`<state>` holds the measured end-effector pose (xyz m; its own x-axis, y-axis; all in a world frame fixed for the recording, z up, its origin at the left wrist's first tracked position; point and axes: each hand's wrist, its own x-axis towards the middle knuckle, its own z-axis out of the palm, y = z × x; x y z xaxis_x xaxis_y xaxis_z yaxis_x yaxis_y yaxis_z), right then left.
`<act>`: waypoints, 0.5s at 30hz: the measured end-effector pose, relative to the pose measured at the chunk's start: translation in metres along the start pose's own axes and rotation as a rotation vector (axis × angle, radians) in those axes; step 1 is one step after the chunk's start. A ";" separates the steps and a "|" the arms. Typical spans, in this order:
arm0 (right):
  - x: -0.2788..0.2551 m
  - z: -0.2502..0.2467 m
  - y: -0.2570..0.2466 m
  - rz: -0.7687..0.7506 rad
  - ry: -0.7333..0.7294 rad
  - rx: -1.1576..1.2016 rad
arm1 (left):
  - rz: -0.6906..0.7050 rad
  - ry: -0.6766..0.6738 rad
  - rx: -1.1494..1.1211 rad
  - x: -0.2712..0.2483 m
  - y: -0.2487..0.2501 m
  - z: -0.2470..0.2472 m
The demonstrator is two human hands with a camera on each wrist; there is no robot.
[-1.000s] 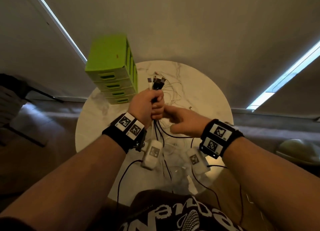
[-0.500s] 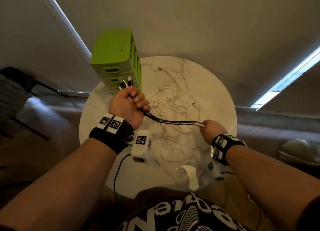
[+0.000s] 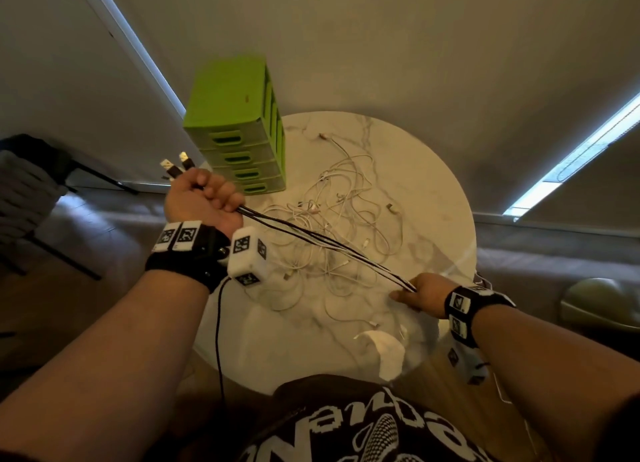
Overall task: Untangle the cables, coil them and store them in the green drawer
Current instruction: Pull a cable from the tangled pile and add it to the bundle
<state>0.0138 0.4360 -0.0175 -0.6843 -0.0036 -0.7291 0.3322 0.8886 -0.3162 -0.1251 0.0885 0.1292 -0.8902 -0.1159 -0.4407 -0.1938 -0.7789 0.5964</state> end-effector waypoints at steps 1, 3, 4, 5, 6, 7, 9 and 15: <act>0.001 0.001 0.008 0.027 0.021 -0.021 | 0.028 0.006 -0.026 0.001 0.007 0.000; 0.002 -0.003 0.023 0.087 0.101 -0.056 | 0.057 0.011 -0.052 0.003 0.017 0.000; 0.005 -0.006 0.029 0.120 0.140 -0.074 | 0.060 0.014 -0.055 0.003 0.019 -0.001; 0.008 -0.010 0.033 0.149 0.164 -0.096 | 0.058 0.018 -0.052 0.003 0.018 -0.001; 0.012 -0.013 0.036 0.179 0.159 -0.115 | 0.052 0.022 -0.045 0.003 0.016 -0.002; 0.017 -0.015 0.038 0.200 0.141 -0.137 | 0.044 0.022 -0.038 0.002 0.013 -0.002; 0.022 -0.019 0.033 0.210 0.089 -0.170 | 0.025 0.018 -0.023 0.002 0.007 -0.002; 0.004 -0.060 -0.046 -0.228 0.187 0.065 | -0.042 -0.041 0.120 -0.005 -0.018 0.013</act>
<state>-0.0435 0.4223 0.0303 -0.8517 -0.1097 -0.5124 0.1928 0.8436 -0.5011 -0.1225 0.1113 0.1299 -0.8959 -0.0574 -0.4405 -0.2771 -0.7026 0.6554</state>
